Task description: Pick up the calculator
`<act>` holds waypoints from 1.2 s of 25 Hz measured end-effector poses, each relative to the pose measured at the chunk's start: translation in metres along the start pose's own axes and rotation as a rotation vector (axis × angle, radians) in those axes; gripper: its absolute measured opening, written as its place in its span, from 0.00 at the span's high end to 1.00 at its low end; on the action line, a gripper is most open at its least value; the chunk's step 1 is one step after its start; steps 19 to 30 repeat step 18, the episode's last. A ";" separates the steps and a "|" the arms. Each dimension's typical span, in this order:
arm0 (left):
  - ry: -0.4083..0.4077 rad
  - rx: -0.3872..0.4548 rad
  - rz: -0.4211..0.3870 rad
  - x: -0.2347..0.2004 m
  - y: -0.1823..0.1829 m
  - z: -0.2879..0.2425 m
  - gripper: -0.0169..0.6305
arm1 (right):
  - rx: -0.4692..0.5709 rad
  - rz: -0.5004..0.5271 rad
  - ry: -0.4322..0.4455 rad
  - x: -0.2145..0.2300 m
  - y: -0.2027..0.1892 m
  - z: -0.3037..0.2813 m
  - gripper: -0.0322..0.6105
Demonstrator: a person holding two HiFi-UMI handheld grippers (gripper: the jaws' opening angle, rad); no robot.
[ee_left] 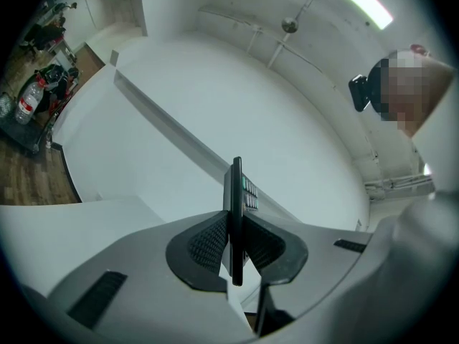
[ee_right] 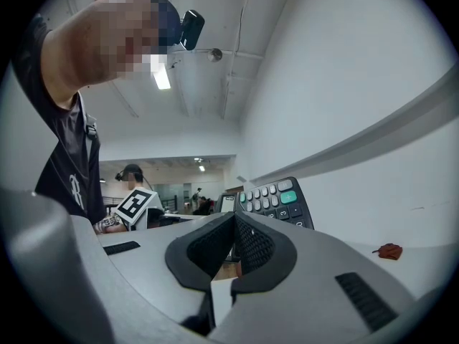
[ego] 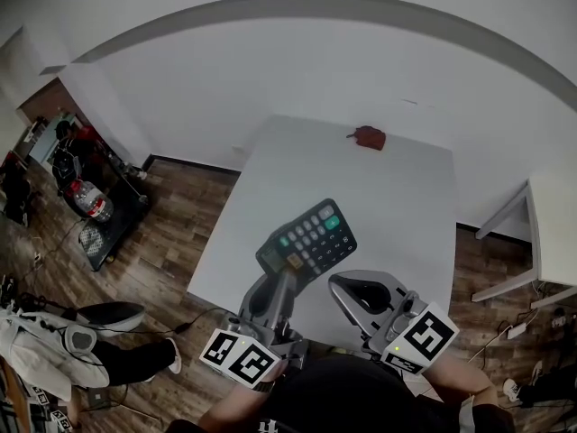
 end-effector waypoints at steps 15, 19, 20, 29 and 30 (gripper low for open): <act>-0.010 0.000 -0.017 0.003 0.004 0.002 0.90 | -0.007 0.000 -0.001 -0.004 0.000 -0.005 0.93; -0.010 0.000 -0.021 0.002 0.004 0.000 0.90 | -0.005 0.000 -0.003 -0.003 0.000 -0.005 0.93; -0.010 0.000 -0.021 0.002 0.004 0.000 0.90 | -0.005 0.000 -0.003 -0.003 0.000 -0.005 0.93; -0.010 0.000 -0.021 0.002 0.004 0.000 0.90 | -0.005 0.000 -0.003 -0.003 0.000 -0.005 0.93; -0.010 0.000 -0.021 0.002 0.004 0.000 0.90 | -0.005 0.000 -0.003 -0.003 0.000 -0.005 0.93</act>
Point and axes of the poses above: the fingertips, and each gripper's own axes: z backward along the fingers, x to its right, y out of its top, the point moved 3 cm from there along z, backward along the fingers, and after that the axes turned 10 degrees about y, right-handed, at the moved point
